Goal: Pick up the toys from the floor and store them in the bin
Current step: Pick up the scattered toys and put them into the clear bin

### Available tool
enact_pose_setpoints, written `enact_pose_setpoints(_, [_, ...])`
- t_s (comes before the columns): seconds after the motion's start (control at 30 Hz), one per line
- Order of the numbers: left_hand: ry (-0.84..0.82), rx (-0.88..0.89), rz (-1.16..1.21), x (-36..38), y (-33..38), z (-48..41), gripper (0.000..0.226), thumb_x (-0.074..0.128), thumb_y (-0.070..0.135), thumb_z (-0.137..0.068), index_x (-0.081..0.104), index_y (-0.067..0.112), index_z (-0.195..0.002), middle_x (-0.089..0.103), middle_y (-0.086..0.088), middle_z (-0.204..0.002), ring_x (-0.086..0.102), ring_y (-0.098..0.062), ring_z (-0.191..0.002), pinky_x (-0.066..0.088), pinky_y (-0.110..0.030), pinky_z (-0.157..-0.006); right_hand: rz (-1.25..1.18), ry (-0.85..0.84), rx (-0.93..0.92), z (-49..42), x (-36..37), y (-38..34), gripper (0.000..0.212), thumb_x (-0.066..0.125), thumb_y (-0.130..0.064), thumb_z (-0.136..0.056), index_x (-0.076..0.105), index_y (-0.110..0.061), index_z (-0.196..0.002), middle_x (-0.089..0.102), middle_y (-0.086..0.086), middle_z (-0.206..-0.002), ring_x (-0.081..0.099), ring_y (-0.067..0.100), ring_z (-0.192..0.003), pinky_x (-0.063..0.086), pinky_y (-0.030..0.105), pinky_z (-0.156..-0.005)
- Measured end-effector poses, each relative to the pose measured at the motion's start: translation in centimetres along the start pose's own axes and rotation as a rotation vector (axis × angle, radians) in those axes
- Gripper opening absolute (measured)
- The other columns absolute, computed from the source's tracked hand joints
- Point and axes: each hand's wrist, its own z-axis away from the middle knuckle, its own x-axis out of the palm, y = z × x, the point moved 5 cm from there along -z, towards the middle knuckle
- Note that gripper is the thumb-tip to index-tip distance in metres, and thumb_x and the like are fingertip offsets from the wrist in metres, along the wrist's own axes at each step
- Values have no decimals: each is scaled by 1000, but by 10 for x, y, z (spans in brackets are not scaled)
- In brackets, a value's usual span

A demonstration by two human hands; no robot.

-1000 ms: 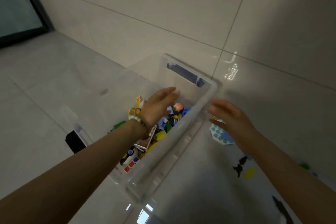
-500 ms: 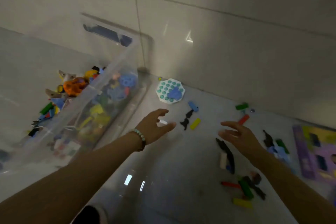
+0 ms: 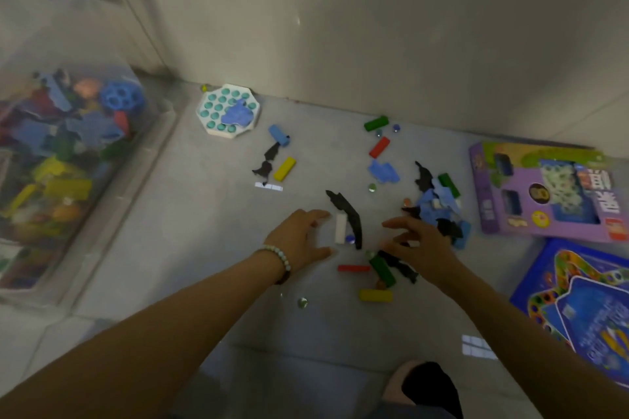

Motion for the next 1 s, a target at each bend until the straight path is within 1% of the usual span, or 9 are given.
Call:
enact_pose_setpoints(0.1, [-17,56,-128,5,16,-17,71,72,42,-74,37,35,-136,45,-4,-124,52,-21,-109,47,-34,-94,38,16,-31,6,1,7,28,73,-18,-78,64,-18,-105,61,-2,-104,62,16,-89,50,13,-70])
enact_pose_setpoints(0.2, [-29,62,-225,9,24,-28,65,73,38,-74,42,31,-131,43,-5,-128,51,-23,-112,47,-39,-95,66,31,-60,10,4,11,30,78,-18,-73,64,-19,-99,58,0,-96,58,16,-84,48,20,-76])
enact_pose_setpoints(0.33, [8,57,-280,13,25,-32,60,73,37,-73,45,26,-125,43,-4,-130,47,-22,-116,46,-37,-94,150,2,-156,15,16,12,27,79,-18,-71,65,-21,-94,47,-11,-87,46,2,-74,37,2,-67])
enact_pose_setpoints(0.47, [56,33,-276,12,15,-25,64,76,35,-70,44,16,-122,46,-6,-125,50,-23,-110,47,-34,-91,214,-25,-178,13,33,14,23,76,-18,-74,65,-21,-94,48,-3,-91,44,1,-73,38,2,-66])
enact_pose_setpoints(0.6, [130,-19,-78,6,-4,-10,58,77,29,-70,44,12,-116,53,-9,-111,55,-22,-93,47,-29,-82,348,-12,-148,11,43,19,19,74,-26,-76,65,-24,-93,46,-6,-94,42,2,-78,38,4,-65])
enact_pose_setpoints(0.7, [148,-38,29,1,-18,-1,27,66,22,-83,56,10,-105,63,-10,-101,59,-21,-90,46,-28,-83,361,29,-132,9,46,21,20,72,-30,-77,67,-22,-94,44,-9,-92,40,0,-78,34,6,-63])
enact_pose_setpoints(0.77, [184,-90,186,-3,-24,4,15,57,19,-89,62,9,-100,64,-9,-98,58,-19,-90,45,-27,-84,320,49,-97,7,44,23,18,72,-31,-78,65,-23,-92,46,-8,-93,41,1,-79,33,7,-64])
enact_pose_setpoints(0.87, [213,-159,492,-3,-27,10,13,56,21,-90,63,11,-94,63,-6,-88,61,-20,-81,52,-30,-78,251,51,-57,5,41,23,14,72,-31,-78,63,-26,-87,49,-4,-93,49,9,-83,44,15,-70])
enact_pose_setpoints(1.0, [203,-230,520,8,-30,11,20,59,34,-86,53,20,-99,59,-1,-95,59,-20,-86,51,-28,-74,218,85,-44,4,36,20,14,73,-30,-77,63,-25,-86,48,-4,-86,45,4,-70,40,8,-57])
